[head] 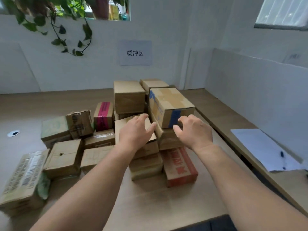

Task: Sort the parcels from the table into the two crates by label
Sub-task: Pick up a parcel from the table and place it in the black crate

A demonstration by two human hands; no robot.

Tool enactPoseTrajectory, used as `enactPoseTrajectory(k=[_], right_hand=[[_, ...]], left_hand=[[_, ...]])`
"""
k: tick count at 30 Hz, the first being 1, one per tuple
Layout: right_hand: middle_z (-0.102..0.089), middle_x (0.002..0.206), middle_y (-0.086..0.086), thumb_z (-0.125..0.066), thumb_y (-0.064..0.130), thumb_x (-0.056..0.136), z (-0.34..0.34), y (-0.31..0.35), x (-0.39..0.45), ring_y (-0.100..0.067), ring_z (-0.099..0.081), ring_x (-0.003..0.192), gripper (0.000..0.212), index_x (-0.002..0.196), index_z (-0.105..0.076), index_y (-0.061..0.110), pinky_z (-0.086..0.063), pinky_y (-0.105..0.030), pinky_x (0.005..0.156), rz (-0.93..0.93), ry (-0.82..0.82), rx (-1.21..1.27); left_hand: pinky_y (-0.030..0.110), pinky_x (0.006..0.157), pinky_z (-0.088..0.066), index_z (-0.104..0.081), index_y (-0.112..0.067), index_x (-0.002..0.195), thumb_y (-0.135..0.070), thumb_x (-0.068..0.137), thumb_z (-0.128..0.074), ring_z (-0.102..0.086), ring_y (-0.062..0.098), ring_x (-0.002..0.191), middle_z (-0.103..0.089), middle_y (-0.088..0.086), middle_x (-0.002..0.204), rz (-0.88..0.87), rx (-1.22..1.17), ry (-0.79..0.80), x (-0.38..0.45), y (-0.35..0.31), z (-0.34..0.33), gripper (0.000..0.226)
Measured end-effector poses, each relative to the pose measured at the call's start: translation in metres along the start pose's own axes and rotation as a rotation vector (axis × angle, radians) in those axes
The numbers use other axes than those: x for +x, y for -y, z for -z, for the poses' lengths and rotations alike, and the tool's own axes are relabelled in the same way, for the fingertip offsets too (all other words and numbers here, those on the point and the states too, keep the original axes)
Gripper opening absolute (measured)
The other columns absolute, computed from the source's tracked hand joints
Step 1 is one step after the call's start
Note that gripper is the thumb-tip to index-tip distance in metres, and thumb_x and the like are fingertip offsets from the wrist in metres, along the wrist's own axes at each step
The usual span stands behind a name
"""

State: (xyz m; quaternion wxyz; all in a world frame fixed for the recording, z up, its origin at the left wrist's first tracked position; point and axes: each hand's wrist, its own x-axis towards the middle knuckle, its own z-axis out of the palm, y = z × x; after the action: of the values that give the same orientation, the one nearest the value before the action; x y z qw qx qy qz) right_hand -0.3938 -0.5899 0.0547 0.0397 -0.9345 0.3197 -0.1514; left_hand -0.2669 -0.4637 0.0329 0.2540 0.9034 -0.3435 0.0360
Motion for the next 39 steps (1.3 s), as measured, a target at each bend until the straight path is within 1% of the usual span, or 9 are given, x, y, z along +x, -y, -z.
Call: enactPoseTrajectory(k=[7, 17, 23, 26, 29, 31, 34, 37, 39], right_hand=[[-0.056, 0.122, -0.01, -0.045, 0.042, 0.098, -0.003, -0.054, 0.057, -0.025, -0.053, 0.111, 0.044, 0.131, -0.053, 0.015, -0.043, -0.034, 0.077, -0.038, -0.074, 0.119], [-0.053, 0.138, -0.007, -0.037, 0.049, 0.101, -0.028, -0.067, 0.124, -0.029, -0.041, 0.132, 0.056, 0.144, -0.042, 0.015, -0.04, -0.045, 0.099, -0.22, 0.103, 0.429], [-0.064, 0.098, -0.007, -0.044, 0.044, 0.097, -0.037, -0.066, 0.142, -0.027, -0.057, 0.093, 0.038, 0.098, -0.064, 0.012, -0.044, -0.038, 0.077, -0.248, 0.203, 0.625], [-0.062, 0.125, -0.009, -0.055, 0.039, 0.094, -0.038, -0.072, 0.144, -0.028, -0.056, 0.113, 0.042, 0.124, -0.061, 0.01, -0.046, -0.046, 0.098, -0.239, 0.19, 0.707], [-0.048, 0.146, -0.01, -0.067, 0.034, 0.087, -0.034, -0.082, 0.144, -0.027, -0.048, 0.129, 0.074, 0.151, -0.033, 0.018, -0.041, -0.047, 0.108, -0.23, 0.198, 0.863], [-0.05, 0.142, -0.009, -0.069, 0.024, 0.085, -0.031, -0.088, 0.143, -0.026, -0.051, 0.124, 0.082, 0.154, -0.025, 0.025, -0.045, -0.045, 0.104, -0.189, 0.186, 0.928], [-0.061, 0.12, -0.006, -0.058, 0.008, 0.09, -0.024, -0.092, 0.135, -0.019, -0.059, 0.09, 0.068, 0.15, -0.036, 0.032, -0.05, -0.03, 0.074, -0.114, 0.201, 1.054], [-0.063, 0.122, -0.008, -0.045, 0.029, 0.099, -0.017, -0.095, 0.123, -0.03, -0.07, 0.092, 0.038, 0.136, -0.054, 0.025, -0.056, -0.04, 0.083, -0.169, 0.324, 1.439], [-0.064, 0.123, -0.013, -0.039, 0.054, 0.098, -0.02, -0.101, 0.119, -0.036, -0.067, 0.104, 0.053, 0.128, -0.058, 0.014, -0.051, -0.049, 0.092, -0.246, 0.388, 1.609]], left_hand=[[0.038, 0.096, -0.043, -0.029, -0.023, 0.148, -0.06, 0.095, -0.034, -0.043, 0.02, 0.132, -0.046, 0.002, 0.145, 0.06, -0.047, 0.003, 0.045, -0.038, -0.014, 0.064], [0.039, 0.101, -0.038, -0.027, -0.011, 0.148, -0.058, 0.097, -0.031, -0.041, 0.026, 0.133, -0.043, 0.01, 0.146, 0.197, -0.213, 0.127, 0.104, -0.051, -0.03, 0.069], [0.041, 0.087, -0.053, -0.055, -0.013, 0.126, -0.054, 0.096, -0.04, -0.061, 0.022, 0.1, -0.064, 0.005, 0.113, 0.272, -0.386, 0.223, 0.116, -0.046, -0.035, 0.053], [0.041, 0.094, -0.05, -0.049, -0.016, 0.134, -0.042, 0.097, -0.048, -0.058, 0.02, 0.106, -0.061, 0.0, 0.12, 0.229, -0.48, 0.186, 0.11, -0.047, -0.031, 0.045], [0.032, 0.095, -0.046, -0.033, -0.019, 0.146, -0.028, 0.095, -0.056, -0.053, 0.012, 0.106, -0.056, -0.011, 0.111, 0.161, -0.609, 0.133, 0.103, -0.046, -0.025, 0.056], [0.032, 0.097, -0.046, -0.019, -0.021, 0.152, -0.021, 0.092, -0.06, -0.055, 0.011, 0.107, -0.055, -0.011, 0.122, 0.121, -0.644, 0.111, 0.102, -0.043, -0.024, 0.073], [0.03, 0.095, -0.047, -0.01, -0.028, 0.153, -0.005, 0.088, -0.058, -0.057, 0.006, 0.097, -0.045, -0.011, 0.132, 0.035, -0.582, 0.073, 0.096, -0.041, -0.025, 0.084], [0.027, 0.093, -0.05, -0.029, -0.034, 0.148, 0.002, 0.088, -0.051, -0.059, 0.008, 0.106, -0.05, -0.005, 0.131, -0.049, -0.742, 0.063, 0.087, -0.037, -0.025, 0.073], [0.023, 0.082, -0.053, -0.049, -0.024, 0.132, 0.002, 0.093, -0.041, -0.063, 0.006, 0.101, -0.059, 0.0, 0.123, -0.008, -0.947, 0.065, 0.077, -0.037, -0.018, 0.048]])
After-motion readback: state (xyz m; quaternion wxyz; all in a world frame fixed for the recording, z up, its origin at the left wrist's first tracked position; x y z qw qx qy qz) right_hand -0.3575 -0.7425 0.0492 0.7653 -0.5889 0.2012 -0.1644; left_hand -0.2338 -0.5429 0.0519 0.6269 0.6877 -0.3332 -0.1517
